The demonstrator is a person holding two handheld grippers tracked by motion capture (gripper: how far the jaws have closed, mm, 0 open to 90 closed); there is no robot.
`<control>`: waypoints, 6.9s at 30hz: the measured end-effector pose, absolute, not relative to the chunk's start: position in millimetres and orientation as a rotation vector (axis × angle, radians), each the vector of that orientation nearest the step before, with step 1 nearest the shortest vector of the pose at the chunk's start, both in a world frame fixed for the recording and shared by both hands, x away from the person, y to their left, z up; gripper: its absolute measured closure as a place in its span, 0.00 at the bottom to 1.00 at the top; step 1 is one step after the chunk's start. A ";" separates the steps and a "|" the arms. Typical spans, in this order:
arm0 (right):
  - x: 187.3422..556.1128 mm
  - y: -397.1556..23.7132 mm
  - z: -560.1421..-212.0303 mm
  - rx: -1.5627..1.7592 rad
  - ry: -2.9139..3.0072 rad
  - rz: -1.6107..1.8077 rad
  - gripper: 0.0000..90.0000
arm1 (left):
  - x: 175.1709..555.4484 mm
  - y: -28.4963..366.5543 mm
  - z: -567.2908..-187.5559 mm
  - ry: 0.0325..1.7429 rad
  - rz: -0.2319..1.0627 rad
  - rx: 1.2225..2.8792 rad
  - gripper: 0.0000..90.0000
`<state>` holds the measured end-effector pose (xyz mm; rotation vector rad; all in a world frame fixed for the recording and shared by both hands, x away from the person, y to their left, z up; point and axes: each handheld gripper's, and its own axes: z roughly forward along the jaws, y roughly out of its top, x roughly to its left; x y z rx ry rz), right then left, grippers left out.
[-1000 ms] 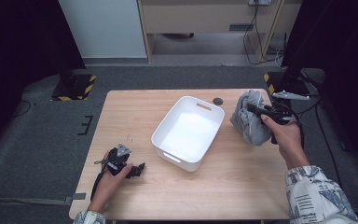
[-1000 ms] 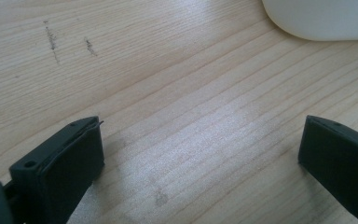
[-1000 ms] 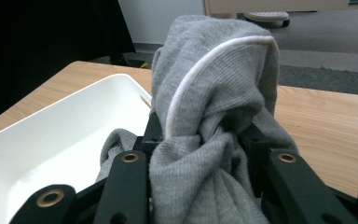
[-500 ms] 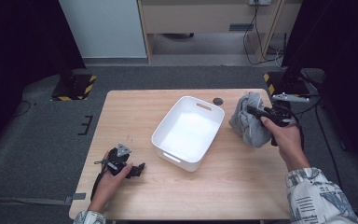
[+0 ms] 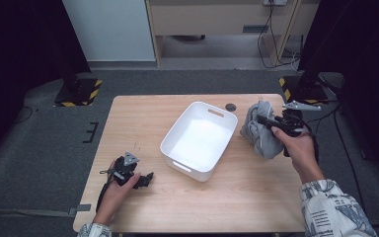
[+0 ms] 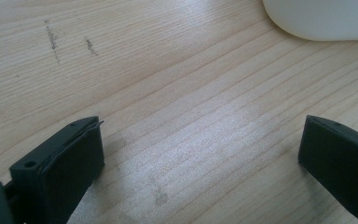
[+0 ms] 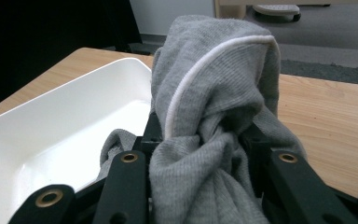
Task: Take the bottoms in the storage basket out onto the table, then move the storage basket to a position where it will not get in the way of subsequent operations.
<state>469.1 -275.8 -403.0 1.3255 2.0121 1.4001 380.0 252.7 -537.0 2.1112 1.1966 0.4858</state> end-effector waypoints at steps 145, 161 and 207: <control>403.4 -202.7 -458.4 1.146 2.074 1.197 0.26 | 365.5 233.7 -479.4 1.050 0.572 1.898 0.19; 401.1 -167.3 -458.4 1.153 2.104 1.238 0.29 | 374.7 214.0 -464.7 1.051 0.542 1.844 0.35; 406.3 -136.2 -475.7 1.261 2.217 1.245 0.30 | 409.2 178.6 -465.6 1.124 0.487 2.022 0.71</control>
